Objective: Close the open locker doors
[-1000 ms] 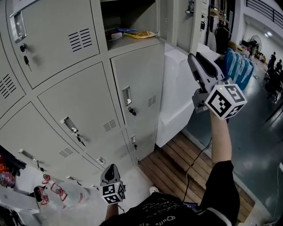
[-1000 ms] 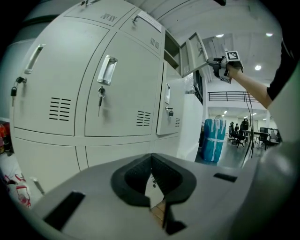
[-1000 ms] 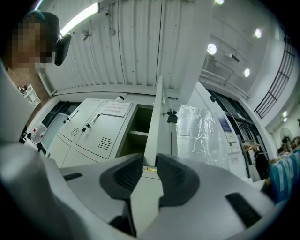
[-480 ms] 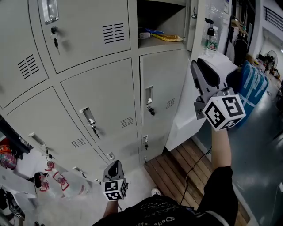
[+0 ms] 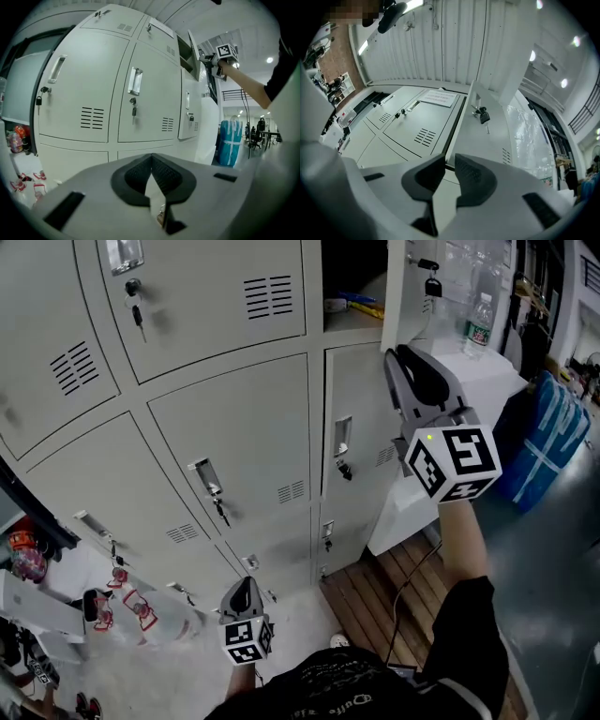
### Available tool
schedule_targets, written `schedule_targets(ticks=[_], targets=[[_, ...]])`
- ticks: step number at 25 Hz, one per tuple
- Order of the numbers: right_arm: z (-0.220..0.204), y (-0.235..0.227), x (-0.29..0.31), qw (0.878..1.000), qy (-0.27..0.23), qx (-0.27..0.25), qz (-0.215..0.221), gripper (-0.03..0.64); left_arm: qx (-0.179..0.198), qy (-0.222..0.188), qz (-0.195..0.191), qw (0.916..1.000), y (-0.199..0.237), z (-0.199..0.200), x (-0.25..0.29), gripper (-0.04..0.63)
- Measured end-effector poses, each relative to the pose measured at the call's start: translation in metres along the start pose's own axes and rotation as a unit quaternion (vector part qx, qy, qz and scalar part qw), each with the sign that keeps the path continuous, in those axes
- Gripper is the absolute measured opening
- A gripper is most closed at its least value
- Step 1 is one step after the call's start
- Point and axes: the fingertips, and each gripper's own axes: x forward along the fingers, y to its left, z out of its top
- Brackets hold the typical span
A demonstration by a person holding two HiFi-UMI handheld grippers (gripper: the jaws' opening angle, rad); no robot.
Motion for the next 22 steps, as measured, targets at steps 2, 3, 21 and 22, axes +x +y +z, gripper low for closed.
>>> schedule_targets(ticks=[2, 3, 21, 22], targets=[[-0.002, 0.004, 0.008, 1.0, -0.003, 0.006, 0.003, 0.063, -0.004, -0.002, 0.01, 0.9999, 0.006, 0.001, 0.0, 0.008], [-0.003, 0.006, 0.012, 1.0, -0.005, 0.009, 0.003, 0.062, -0.005, -0.003, 0.015, 0.9999, 0.008, 0.001, 0.0, 0.008], [-0.025, 0.03, 0.072, 1.0, -0.006, 0.009, 0.005, 0.057, -0.027, -0.025, 0.095, 0.9947, 0.048, 0.005, -0.01, 0.008], [-0.027, 0.03, 0.076, 1.0, -0.004, 0.011, 0.005, 0.057, -0.03, -0.026, 0.101, 0.9941, 0.051, 0.004, -0.011, 0.008]])
